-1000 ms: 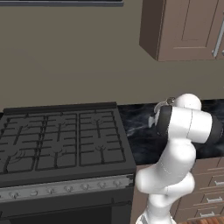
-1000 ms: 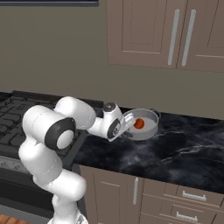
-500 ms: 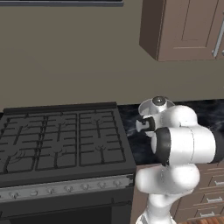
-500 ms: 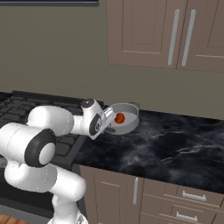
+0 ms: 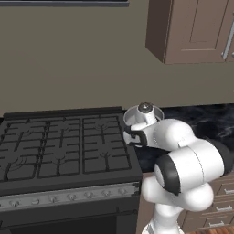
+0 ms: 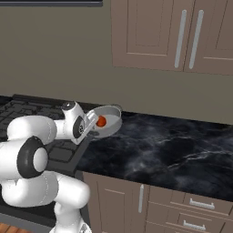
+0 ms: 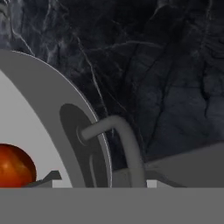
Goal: Turn on the sink faucet. Then move the tomato from the counter to the sink. Turn off the sink. Move the vegetable from the sink to the pot next to the stove. Finally move the pot to the front right burner.
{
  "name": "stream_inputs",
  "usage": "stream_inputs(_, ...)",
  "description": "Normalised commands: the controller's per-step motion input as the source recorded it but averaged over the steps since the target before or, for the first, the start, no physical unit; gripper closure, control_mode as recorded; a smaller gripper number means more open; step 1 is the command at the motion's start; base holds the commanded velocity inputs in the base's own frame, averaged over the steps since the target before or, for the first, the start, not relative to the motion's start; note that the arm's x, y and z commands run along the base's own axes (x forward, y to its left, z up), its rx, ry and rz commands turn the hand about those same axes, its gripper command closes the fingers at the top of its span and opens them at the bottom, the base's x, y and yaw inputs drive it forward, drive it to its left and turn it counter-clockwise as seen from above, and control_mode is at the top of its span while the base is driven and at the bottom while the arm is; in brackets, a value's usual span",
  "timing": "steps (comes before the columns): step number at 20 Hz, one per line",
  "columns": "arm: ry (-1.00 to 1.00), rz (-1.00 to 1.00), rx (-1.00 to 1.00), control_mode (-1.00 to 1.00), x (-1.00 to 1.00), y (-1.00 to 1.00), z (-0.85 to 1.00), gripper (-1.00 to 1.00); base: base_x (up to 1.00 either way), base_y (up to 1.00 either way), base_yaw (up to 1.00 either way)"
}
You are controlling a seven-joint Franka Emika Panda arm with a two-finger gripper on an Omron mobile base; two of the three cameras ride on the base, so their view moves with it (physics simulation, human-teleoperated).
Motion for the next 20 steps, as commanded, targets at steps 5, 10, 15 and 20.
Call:
stream_inputs(5, 0.05, 0.09, 0.0, -1.0, 0.0, 0.93, 0.0, 1.0, 0.0, 0.0, 0.0)
stream_inputs(10, 0.02, 0.1, 0.01, -1.0, 0.0, 0.75, -0.01, 1.0, 0.0, 0.0, 0.0)
stream_inputs(15, 0.0, 0.09, 0.0, -1.0, 0.0, 0.52, -0.09, 1.0, 0.0, 0.0, 0.0)
stream_inputs(20, 0.0, 0.08, 0.0, -1.0, 0.0, 0.5, -0.23, 1.0, 0.0, 0.0, 0.0)
